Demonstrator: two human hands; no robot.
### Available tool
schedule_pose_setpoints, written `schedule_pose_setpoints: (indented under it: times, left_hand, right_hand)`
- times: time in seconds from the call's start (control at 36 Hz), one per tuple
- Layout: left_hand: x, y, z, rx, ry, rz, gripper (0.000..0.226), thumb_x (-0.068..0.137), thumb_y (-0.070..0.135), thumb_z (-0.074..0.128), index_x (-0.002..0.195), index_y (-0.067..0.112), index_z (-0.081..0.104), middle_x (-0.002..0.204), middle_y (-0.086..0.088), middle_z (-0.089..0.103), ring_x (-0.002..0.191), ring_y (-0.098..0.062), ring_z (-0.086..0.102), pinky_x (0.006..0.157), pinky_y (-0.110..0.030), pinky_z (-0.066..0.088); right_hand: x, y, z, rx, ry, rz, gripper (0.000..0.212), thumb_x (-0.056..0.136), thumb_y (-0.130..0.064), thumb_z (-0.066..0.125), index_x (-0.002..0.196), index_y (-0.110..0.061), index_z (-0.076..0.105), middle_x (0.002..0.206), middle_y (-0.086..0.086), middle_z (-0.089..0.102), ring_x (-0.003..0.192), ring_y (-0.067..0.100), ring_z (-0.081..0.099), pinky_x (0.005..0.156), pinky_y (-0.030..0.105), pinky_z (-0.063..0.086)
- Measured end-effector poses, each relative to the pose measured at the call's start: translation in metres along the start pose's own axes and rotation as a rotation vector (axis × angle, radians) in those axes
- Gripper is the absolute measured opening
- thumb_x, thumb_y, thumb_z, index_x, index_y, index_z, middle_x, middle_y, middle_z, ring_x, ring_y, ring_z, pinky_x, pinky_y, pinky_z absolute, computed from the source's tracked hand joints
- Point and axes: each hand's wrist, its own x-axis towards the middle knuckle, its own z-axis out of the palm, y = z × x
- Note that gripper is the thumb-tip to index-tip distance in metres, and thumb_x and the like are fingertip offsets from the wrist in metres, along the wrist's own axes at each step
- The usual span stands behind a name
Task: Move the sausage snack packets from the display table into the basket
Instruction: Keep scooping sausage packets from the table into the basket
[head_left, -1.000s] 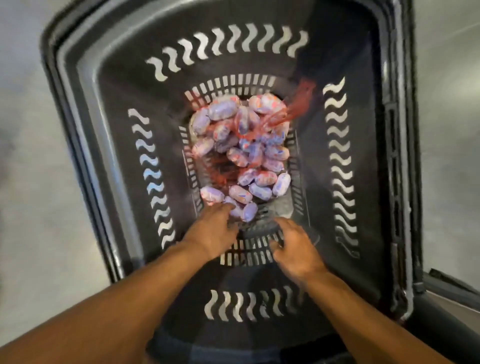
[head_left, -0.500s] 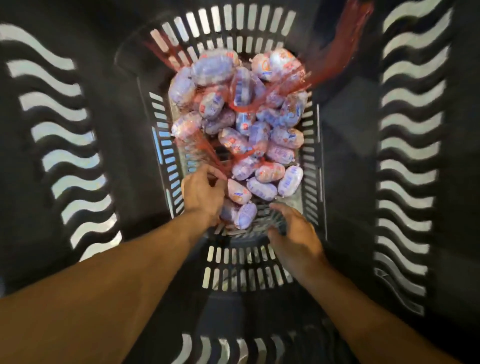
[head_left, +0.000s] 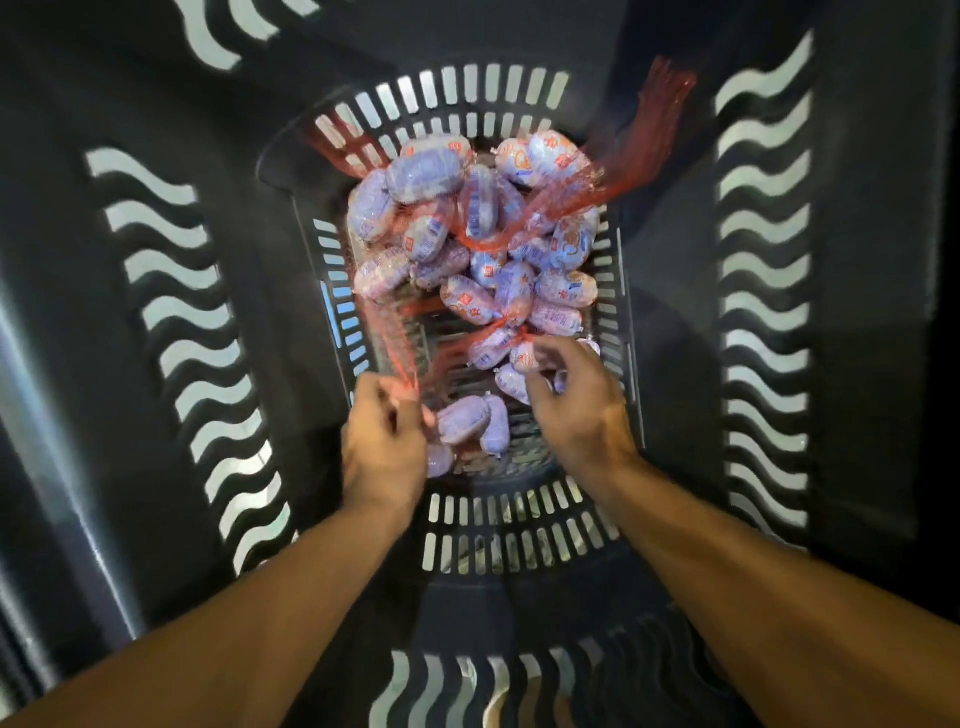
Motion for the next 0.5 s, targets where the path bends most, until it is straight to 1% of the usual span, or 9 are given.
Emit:
schedule_pose_setpoints:
  times: [0.06, 0.11, 0.19, 0.25, 0.31, 0.36, 0.42, 0.47, 0.5]
  left_hand:
    - [-0.002, -0.005, -0.004, 0.059, 0.053, 0.019, 0.012, 0.098, 0.009, 0.052, 0.092, 0.019, 0.051, 0.086, -0.010, 0.069, 0.082, -0.030, 0.067, 0.080, -0.049, 0.056]
    - [-0.001, -0.006, -0.004, 0.074, 0.073, 0.029, 0.008, 0.098, 0.010, 0.051, 0.094, 0.018, 0.051, 0.086, -0.011, 0.070, 0.081, -0.031, 0.066, 0.078, -0.050, 0.055]
    - [0.002, -0.004, 0.000, 0.040, 0.035, 0.038, 0.011, 0.099, 0.009, 0.052, 0.093, 0.017, 0.051, 0.082, -0.011, 0.067, 0.072, -0.025, 0.063, 0.070, -0.044, 0.055]
    - [0.003, -0.001, 0.004, 0.033, 0.003, 0.056, 0.010, 0.101, 0.010, 0.053, 0.093, 0.016, 0.052, 0.084, -0.011, 0.066, 0.073, -0.023, 0.062, 0.068, -0.040, 0.053]
    - [0.003, -0.001, 0.006, 0.029, -0.007, 0.048, 0.009, 0.101, 0.011, 0.052, 0.094, 0.016, 0.052, 0.089, -0.011, 0.068, 0.080, -0.026, 0.064, 0.070, -0.038, 0.053]
    - [0.003, -0.002, 0.007, 0.028, 0.005, 0.028, 0.013, 0.102, 0.013, 0.051, 0.092, 0.021, 0.052, 0.093, -0.009, 0.069, 0.085, -0.026, 0.067, 0.067, -0.033, 0.052]
    - [0.002, -0.003, 0.008, 0.037, 0.021, 0.016, 0.013, 0.102, 0.012, 0.050, 0.092, 0.020, 0.051, 0.091, -0.009, 0.068, 0.079, -0.017, 0.067, 0.060, -0.025, 0.052]
    - [-0.001, -0.001, 0.009, 0.001, 0.024, 0.006, 0.013, 0.102, 0.006, 0.048, 0.092, 0.014, 0.051, 0.084, -0.007, 0.066, 0.065, 0.000, 0.065, 0.048, -0.009, 0.044]
    - [-0.001, -0.001, 0.010, -0.023, 0.017, 0.002, 0.013, 0.101, 0.002, 0.048, 0.092, 0.010, 0.051, 0.080, -0.006, 0.065, 0.060, 0.005, 0.063, 0.046, -0.007, 0.043]
  right_hand:
    - [0.006, -0.004, 0.003, -0.060, 0.043, -0.019, 0.037, 0.098, -0.016, 0.063, 0.135, -0.015, 0.059, 0.130, 0.001, 0.060, 0.123, 0.016, 0.052, 0.105, 0.036, 0.048]
    - [0.012, -0.008, 0.008, -0.115, 0.048, -0.049, 0.039, 0.097, -0.020, 0.063, 0.136, -0.017, 0.057, 0.131, -0.001, 0.057, 0.125, 0.015, 0.047, 0.106, 0.035, 0.045]
    - [0.019, -0.013, 0.014, -0.138, 0.044, -0.085, 0.035, 0.096, -0.023, 0.067, 0.129, -0.020, 0.058, 0.127, -0.004, 0.054, 0.121, 0.013, 0.046, 0.103, 0.035, 0.046]
    - [0.021, -0.016, 0.017, -0.165, 0.130, -0.144, 0.032, 0.090, -0.016, 0.072, 0.119, -0.019, 0.057, 0.121, -0.003, 0.051, 0.115, 0.014, 0.048, 0.099, 0.037, 0.048]
    - [0.023, -0.016, 0.017, -0.237, 0.233, -0.216, 0.039, 0.084, -0.009, 0.074, 0.116, -0.019, 0.055, 0.121, -0.001, 0.049, 0.115, 0.019, 0.048, 0.098, 0.040, 0.046]
    - [0.028, -0.016, 0.016, -0.322, 0.243, -0.256, 0.053, 0.079, -0.006, 0.076, 0.125, -0.024, 0.054, 0.133, 0.000, 0.046, 0.125, 0.021, 0.044, 0.105, 0.041, 0.042]
    - [0.037, -0.016, 0.014, -0.439, 0.165, -0.287, 0.067, 0.079, -0.010, 0.080, 0.136, -0.030, 0.052, 0.146, -0.001, 0.040, 0.138, 0.022, 0.035, 0.113, 0.042, 0.034]
    - [0.046, -0.014, 0.011, -0.552, 0.094, -0.329, 0.065, 0.081, -0.020, 0.081, 0.138, -0.033, 0.053, 0.150, 0.000, 0.039, 0.143, 0.025, 0.028, 0.117, 0.041, 0.029]
    - [0.050, -0.013, 0.010, -0.581, 0.084, -0.354, 0.061, 0.082, -0.023, 0.080, 0.137, -0.034, 0.056, 0.149, 0.000, 0.041, 0.142, 0.025, 0.028, 0.116, 0.040, 0.028]
